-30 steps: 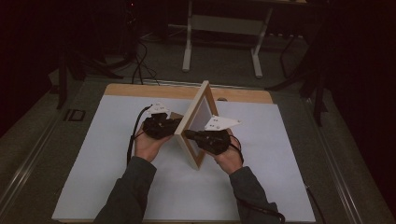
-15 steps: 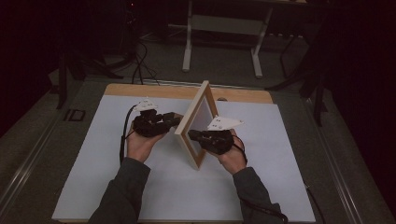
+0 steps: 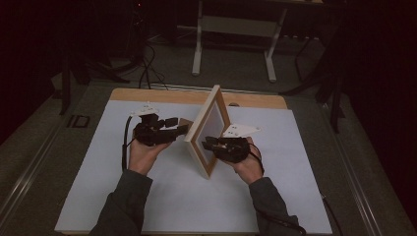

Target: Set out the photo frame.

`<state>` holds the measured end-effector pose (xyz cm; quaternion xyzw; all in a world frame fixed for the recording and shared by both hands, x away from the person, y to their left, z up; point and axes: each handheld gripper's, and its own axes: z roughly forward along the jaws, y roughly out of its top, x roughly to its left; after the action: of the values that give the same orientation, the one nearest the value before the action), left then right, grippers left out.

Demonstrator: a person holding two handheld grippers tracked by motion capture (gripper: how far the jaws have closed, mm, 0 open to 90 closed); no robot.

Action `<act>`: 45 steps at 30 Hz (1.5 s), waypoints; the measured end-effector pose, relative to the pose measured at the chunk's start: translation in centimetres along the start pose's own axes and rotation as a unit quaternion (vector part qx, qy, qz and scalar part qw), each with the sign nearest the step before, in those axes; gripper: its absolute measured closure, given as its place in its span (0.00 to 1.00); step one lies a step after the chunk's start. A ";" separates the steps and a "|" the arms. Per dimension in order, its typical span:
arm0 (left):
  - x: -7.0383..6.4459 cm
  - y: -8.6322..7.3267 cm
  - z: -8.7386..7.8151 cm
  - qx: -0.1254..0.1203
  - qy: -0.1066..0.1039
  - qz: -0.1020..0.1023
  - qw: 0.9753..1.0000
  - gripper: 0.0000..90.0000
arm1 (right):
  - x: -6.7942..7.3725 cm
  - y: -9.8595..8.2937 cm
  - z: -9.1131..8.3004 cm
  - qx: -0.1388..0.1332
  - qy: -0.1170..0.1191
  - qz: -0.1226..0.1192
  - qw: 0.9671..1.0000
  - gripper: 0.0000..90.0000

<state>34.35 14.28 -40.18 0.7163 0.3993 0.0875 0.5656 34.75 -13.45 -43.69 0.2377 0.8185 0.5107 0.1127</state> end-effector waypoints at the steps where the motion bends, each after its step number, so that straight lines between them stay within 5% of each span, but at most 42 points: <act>1: -0.2 0.0 0.0 -0.001 -0.003 0.000 1.000 0.47 | 0.0 0.0 0.0 0.001 0.000 0.000 1.000 0.79; 17: -3.4 -1.3 2.4 0.063 0.028 0.047 0.997 0.45 | -0.4 -0.8 -0.1 0.005 -0.013 0.004 1.000 0.77; 34: -4.1 -2.3 3.7 0.060 0.038 0.038 0.997 0.61 | -2.0 -2.5 -0.5 0.020 -0.039 0.024 0.999 0.77; 36: -4.4 -2.4 3.7 0.057 0.056 0.047 0.996 0.65 | -2.1 -2.5 -0.6 0.023 -0.041 0.025 0.999 0.77; 45: -4.1 -2.3 3.5 0.058 0.072 0.041 0.995 0.70 | -2.5 -2.7 -1.1 0.022 -0.047 0.028 0.998 0.77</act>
<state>32.57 9.03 -42.04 0.7556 0.4133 0.1390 0.4888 35.71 -16.59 -45.70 0.2869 0.8163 0.4838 0.1314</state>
